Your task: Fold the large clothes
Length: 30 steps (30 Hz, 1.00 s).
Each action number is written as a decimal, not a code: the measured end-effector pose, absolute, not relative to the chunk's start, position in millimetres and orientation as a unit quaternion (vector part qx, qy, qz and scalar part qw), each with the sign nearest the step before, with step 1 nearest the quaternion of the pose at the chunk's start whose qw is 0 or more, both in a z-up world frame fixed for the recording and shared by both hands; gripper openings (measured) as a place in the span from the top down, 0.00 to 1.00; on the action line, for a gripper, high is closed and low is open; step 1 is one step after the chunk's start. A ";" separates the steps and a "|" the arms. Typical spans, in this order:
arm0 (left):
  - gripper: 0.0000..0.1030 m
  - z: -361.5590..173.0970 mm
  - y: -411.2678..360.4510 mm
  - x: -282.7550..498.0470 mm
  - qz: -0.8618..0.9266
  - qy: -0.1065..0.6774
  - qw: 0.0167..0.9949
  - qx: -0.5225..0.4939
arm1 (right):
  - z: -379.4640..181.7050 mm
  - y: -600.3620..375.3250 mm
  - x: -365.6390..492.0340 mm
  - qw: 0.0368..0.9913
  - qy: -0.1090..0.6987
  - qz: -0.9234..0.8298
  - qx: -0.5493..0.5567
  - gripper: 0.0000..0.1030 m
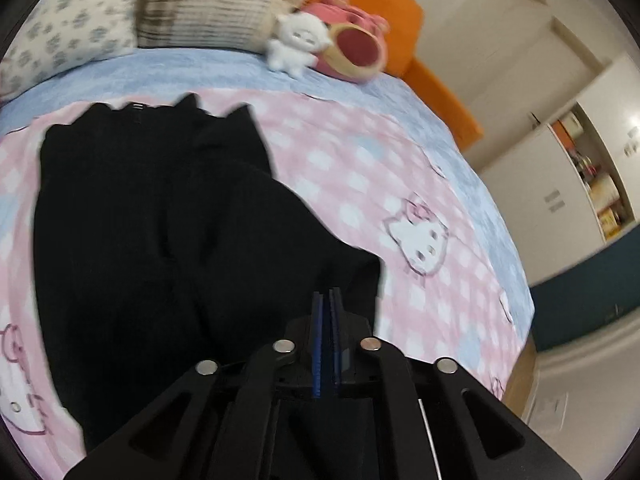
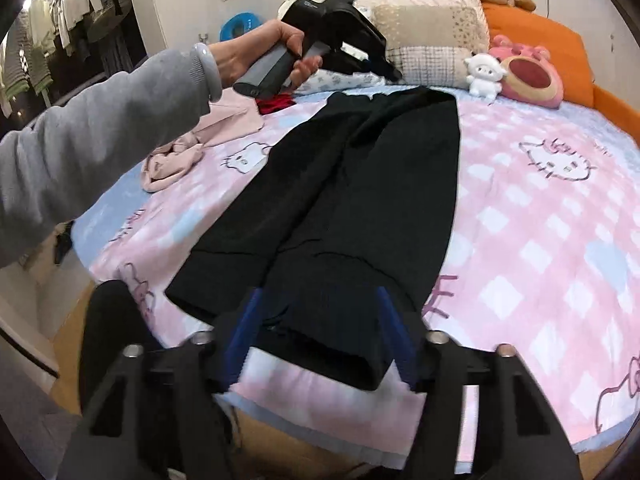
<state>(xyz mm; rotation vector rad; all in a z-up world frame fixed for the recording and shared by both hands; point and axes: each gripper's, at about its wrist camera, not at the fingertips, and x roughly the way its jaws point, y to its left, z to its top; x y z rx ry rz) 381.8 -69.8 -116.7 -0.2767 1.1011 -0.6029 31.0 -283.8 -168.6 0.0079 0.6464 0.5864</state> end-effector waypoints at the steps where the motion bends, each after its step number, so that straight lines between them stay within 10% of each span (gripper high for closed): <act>1: 0.81 -113.7 -79.5 376.6 -0.296 0.509 0.799 -0.123 | -169.1 -282.2 31.2 0.906 0.315 0.283 -0.002 0.40; 5: 0.51 -109.2 -124.4 361.3 -0.317 0.506 0.799 -0.067 | -174.5 -281.1 36.0 0.904 0.322 0.281 0.003 0.32; 21: 0.38 -151.7 -205.7 374.4 -0.139 0.517 0.823 0.191 | -202.5 -270.5 45.5 0.895 0.352 0.271 -0.025 0.27; 23: 0.45 -153.5 -210.0 376.0 -0.146 0.517 0.821 0.192 | -202.3 -271.6 45.7 0.896 0.351 0.270 -0.019 0.26; 26: 0.84 -159.3 -206.2 383.2 -0.152 0.532 0.813 0.181 | -199.3 -271.9 47.3 0.899 0.345 0.268 -0.021 0.26; 30: 0.85 -158.3 -173.4 393.7 -0.171 0.549 0.813 0.093 | -191.1 -274.0 44.0 0.905 0.331 0.267 -0.025 0.27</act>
